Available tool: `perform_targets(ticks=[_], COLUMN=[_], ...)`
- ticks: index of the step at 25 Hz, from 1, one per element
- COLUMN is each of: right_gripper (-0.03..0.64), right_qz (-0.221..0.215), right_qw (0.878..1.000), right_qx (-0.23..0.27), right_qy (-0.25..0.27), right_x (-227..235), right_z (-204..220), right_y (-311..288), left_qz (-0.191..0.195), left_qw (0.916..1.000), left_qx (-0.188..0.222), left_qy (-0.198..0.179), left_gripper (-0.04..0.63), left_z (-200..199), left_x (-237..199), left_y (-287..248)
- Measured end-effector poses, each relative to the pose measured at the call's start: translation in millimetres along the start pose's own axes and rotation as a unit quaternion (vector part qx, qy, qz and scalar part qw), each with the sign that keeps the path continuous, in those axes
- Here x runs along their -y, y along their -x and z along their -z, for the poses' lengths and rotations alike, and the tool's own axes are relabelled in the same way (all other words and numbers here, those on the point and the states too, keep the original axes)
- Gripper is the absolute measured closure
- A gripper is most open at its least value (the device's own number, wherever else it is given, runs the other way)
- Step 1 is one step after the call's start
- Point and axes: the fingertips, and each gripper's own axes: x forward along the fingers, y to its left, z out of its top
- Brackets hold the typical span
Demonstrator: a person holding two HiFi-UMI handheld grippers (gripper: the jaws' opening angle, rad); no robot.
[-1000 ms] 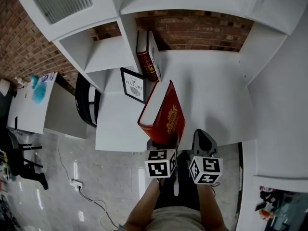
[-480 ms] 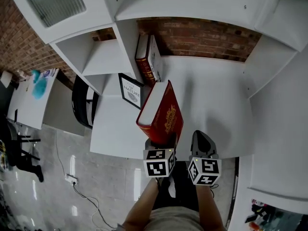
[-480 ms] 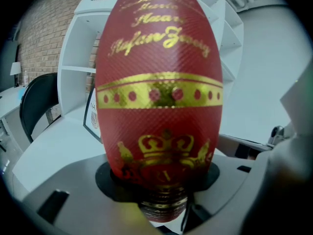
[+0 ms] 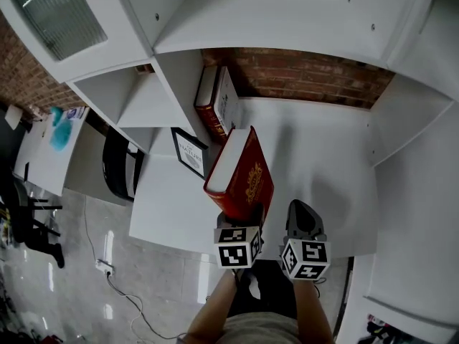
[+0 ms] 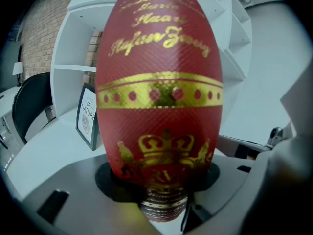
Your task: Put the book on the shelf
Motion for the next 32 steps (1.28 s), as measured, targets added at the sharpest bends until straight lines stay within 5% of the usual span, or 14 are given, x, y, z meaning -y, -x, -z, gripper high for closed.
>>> perform_targets(ticks=[32], right_gripper=[0.601], right_qz=[-0.038], right_qw=[0.999], right_qx=[-0.018], right_qy=[0.002], right_x=[30], right_z=[-16], right_y=[-72], left_qz=[-0.056], left_qw=[0.9982], left_qx=[0.018], left_qy=[-0.013], left_gripper=[0.353], left_z=[-54], left_x=[-5], left_y=[-73])
